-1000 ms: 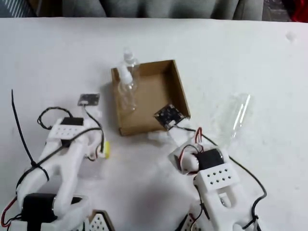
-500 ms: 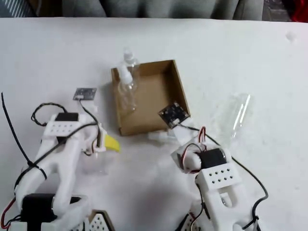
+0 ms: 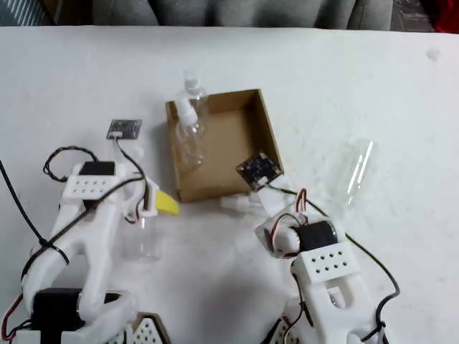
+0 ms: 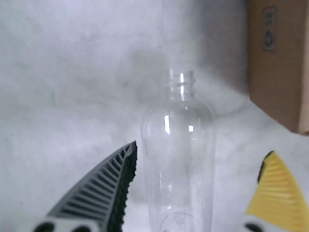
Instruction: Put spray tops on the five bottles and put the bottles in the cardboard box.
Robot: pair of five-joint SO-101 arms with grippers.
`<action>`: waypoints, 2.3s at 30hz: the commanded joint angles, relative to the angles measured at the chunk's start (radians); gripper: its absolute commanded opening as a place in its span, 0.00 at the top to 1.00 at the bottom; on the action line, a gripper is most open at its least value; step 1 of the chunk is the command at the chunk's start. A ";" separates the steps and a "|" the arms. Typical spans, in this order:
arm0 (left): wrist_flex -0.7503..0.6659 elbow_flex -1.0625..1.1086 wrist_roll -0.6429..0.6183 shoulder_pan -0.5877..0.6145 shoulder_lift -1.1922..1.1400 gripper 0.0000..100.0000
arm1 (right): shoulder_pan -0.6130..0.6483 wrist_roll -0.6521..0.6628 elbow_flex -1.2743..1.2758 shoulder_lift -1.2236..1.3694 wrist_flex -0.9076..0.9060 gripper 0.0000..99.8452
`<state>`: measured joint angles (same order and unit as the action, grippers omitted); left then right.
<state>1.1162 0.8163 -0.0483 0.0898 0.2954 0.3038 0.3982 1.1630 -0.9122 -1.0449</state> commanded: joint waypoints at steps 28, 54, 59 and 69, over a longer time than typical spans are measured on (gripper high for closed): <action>-0.130 -0.167 0.017 -0.045 -0.348 0.98 | -0.005 0.003 -0.009 -0.008 0.016 0.92; -0.135 -0.025 0.133 -0.002 -0.189 0.98 | -0.142 0.608 -0.176 -0.008 -0.223 0.82; -0.144 -0.015 0.135 -0.002 -0.177 0.98 | -0.087 0.663 -0.178 -0.007 -0.209 0.84; -0.143 -0.014 0.143 -0.002 -0.177 0.98 | 0.196 0.713 -0.044 -0.008 -0.048 0.84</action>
<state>0.9828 0.7979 0.0806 0.0683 0.0790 0.4480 1.0948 1.0971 -0.9122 -1.1722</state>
